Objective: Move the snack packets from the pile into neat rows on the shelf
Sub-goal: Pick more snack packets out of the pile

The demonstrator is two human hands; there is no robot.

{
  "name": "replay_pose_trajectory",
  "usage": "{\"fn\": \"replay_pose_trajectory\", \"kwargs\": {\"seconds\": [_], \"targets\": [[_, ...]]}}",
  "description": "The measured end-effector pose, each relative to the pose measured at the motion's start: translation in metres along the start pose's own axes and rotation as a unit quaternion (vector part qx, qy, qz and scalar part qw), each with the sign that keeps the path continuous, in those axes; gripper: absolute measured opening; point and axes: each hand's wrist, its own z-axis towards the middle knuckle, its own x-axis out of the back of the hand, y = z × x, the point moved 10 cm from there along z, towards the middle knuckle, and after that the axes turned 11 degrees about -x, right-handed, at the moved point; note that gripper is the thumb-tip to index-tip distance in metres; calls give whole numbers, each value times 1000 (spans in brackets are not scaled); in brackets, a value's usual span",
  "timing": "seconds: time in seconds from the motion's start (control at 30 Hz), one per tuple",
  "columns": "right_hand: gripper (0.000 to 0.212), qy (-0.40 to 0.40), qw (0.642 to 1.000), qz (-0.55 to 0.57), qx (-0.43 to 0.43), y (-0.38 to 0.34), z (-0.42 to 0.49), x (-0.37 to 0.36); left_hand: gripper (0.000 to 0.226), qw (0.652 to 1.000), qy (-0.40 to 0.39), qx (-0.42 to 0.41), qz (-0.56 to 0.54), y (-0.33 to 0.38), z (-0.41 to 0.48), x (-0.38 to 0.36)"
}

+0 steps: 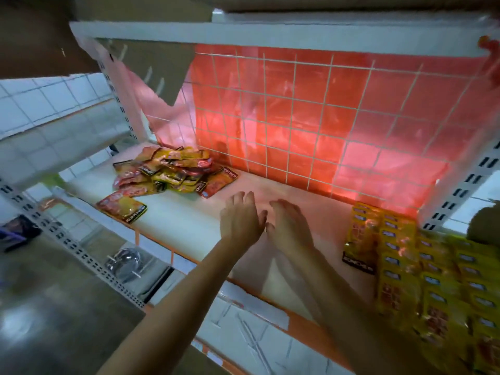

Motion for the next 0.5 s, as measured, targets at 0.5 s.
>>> {"fn": "replay_pose_trajectory", "kwargs": {"seconds": [0.5], "targets": [[59, -101, 981, -83, 141, -135, 109, -85, 43, 994, 19, 111, 7, -160, 30, -4]]}}
